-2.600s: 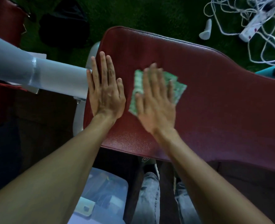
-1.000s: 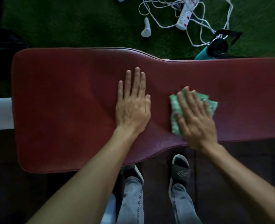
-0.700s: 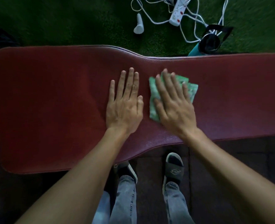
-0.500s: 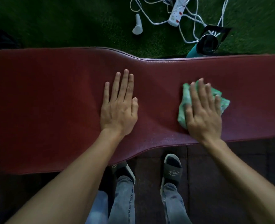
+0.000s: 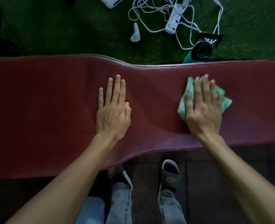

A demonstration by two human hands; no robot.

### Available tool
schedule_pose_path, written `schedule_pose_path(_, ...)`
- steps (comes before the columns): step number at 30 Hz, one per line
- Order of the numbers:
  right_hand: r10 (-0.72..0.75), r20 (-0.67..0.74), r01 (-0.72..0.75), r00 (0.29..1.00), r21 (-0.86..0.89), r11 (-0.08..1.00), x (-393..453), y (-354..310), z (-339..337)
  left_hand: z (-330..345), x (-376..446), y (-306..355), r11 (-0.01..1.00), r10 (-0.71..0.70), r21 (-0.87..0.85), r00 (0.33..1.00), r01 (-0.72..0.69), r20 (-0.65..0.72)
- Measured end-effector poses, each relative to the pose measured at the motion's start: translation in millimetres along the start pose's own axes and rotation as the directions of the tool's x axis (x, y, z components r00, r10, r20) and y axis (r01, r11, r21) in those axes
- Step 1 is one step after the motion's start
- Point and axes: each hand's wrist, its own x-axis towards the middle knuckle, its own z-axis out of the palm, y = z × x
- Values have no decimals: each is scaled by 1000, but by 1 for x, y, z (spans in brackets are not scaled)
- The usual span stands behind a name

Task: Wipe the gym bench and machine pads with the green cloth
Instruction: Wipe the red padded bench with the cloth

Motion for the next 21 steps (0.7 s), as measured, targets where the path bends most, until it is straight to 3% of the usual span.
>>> schedule_pose_path(2, 40, -27, -39, 999, 19, 999, 32, -31, 1, 2, 10, 19, 999, 8, -49, 1000, -10, -29)
schedule_pose_path(4, -143, -14, 143, 990, 21, 989, 29, -50, 6, 4, 25, 43, 996, 20, -87, 998, -25, -54)
schedule_pose_path(6, -294, 22, 295, 956, -25, 955, 1, -35, 6, 7, 41, 66, 995, 9, -99, 998, -15, -58)
schedule_pose_path(9, -348, 72, 353, 935, -81, 932, -40, 26, -3, 16, 50, 99, 996, 41, -82, 998, -44, -44)
schedule_pose_path(12, -196, 33, 197, 980, -38, 980, -13, 77, -12, 25, 47, 138, 990, 123, -59, 992, -124, -27)
schedule_pose_path(14, 35, -16, -35, 999, 23, 999, 29, 84, -16, 28, 49, 156, 995, 70, -72, 997, -72, -23)
schedule_pose_path(16, 99, -32, -99, 995, 28, 995, 54, 73, -17, 30, 51, 165, 998, 20, -53, 1000, -21, -20)
schedule_pose_path(18, -76, -18, 76, 997, 10, 997, 40, 65, -15, 31, 49, 167, 1000, 14, -17, 1000, -15, -21)
schedule_pose_path(20, -303, 44, 304, 952, -32, 952, -3, 78, -14, 32, 48, 167, 1000, 20, 3, 1000, -20, -22)
schedule_pose_path(21, -349, 81, 353, 933, -38, 935, -25, 94, -14, 32, 49, 166, 1000, 18, 6, 1000, -18, -18)
